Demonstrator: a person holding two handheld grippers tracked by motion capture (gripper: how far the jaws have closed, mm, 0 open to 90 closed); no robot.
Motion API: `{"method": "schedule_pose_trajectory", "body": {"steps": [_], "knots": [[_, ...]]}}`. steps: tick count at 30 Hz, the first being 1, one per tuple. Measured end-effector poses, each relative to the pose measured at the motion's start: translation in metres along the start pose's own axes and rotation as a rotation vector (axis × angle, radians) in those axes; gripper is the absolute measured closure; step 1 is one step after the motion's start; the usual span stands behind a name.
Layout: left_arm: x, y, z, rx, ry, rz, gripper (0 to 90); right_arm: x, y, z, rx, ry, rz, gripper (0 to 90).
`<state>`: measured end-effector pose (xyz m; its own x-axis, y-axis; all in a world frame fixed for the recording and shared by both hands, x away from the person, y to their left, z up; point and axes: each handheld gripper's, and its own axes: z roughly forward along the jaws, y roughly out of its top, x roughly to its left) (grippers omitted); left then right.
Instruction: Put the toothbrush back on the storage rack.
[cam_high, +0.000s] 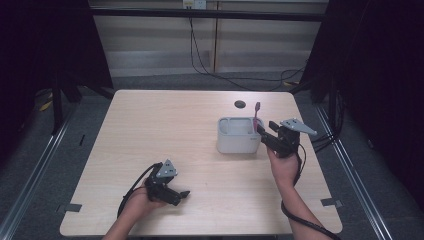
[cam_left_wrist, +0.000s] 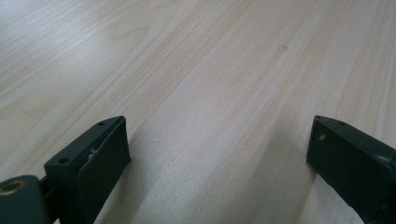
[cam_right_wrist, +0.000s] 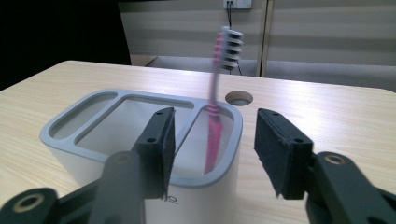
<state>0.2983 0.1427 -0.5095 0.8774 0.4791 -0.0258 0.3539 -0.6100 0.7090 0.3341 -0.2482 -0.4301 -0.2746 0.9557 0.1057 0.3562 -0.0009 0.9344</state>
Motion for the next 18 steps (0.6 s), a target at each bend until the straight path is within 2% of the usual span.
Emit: {"method": "schedule_pose_trajectory", "body": {"steps": [7,18], "knots": [[0.0000,0.0000,0.0000,0.000,0.000,0.000,5.4,-0.0024,0.0010,0.0001,0.015,0.031,0.005,37.0],[0.0000,0.0000,0.0000,-0.001,0.000,0.000,5.4,-0.0054,0.0038,-0.0045,0.051,0.052,-0.024,26.5]]}}
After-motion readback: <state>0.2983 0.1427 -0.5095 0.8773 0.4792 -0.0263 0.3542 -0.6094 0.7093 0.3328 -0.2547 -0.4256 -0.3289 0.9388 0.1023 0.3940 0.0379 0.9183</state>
